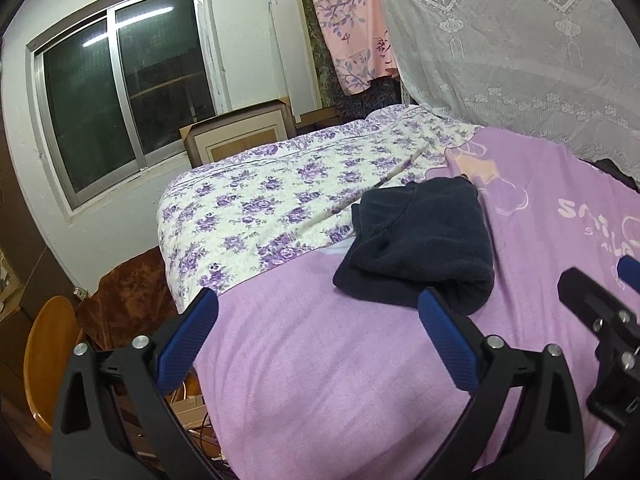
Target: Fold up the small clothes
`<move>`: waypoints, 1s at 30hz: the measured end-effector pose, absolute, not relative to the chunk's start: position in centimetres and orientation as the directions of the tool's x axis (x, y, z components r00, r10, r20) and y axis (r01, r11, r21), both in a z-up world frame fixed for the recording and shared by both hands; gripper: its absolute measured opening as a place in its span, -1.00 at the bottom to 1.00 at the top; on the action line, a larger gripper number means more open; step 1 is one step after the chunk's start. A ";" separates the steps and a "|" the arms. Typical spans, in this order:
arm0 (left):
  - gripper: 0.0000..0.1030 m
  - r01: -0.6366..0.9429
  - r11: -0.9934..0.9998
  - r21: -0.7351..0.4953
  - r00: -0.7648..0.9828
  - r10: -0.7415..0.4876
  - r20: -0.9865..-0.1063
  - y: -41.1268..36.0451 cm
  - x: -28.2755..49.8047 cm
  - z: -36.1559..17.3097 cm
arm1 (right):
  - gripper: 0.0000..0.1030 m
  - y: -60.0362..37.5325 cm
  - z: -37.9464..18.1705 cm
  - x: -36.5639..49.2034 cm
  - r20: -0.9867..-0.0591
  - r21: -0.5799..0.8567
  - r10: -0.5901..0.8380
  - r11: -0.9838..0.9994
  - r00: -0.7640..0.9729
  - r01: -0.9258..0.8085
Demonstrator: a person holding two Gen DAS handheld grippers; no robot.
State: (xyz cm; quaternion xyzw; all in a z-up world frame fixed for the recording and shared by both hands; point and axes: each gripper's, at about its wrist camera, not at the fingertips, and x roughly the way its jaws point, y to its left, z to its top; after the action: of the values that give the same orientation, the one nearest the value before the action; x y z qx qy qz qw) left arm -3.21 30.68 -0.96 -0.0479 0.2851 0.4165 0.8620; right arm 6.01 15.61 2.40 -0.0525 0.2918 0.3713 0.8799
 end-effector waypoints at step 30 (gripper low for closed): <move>0.91 -0.843 0.499 0.199 0.338 0.781 -0.526 27.4 -1.8 3.7 | 0.93 15.4 2.8 11.8 -0.611 0.196 0.641 0.691 0.464 -0.696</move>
State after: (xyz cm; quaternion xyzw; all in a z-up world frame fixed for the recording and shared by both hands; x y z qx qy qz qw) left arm -1.75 27.43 3.75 -0.0542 0.2892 0.4974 0.8161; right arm 11.77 15.43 2.84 -0.0405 0.3390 0.3912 0.8546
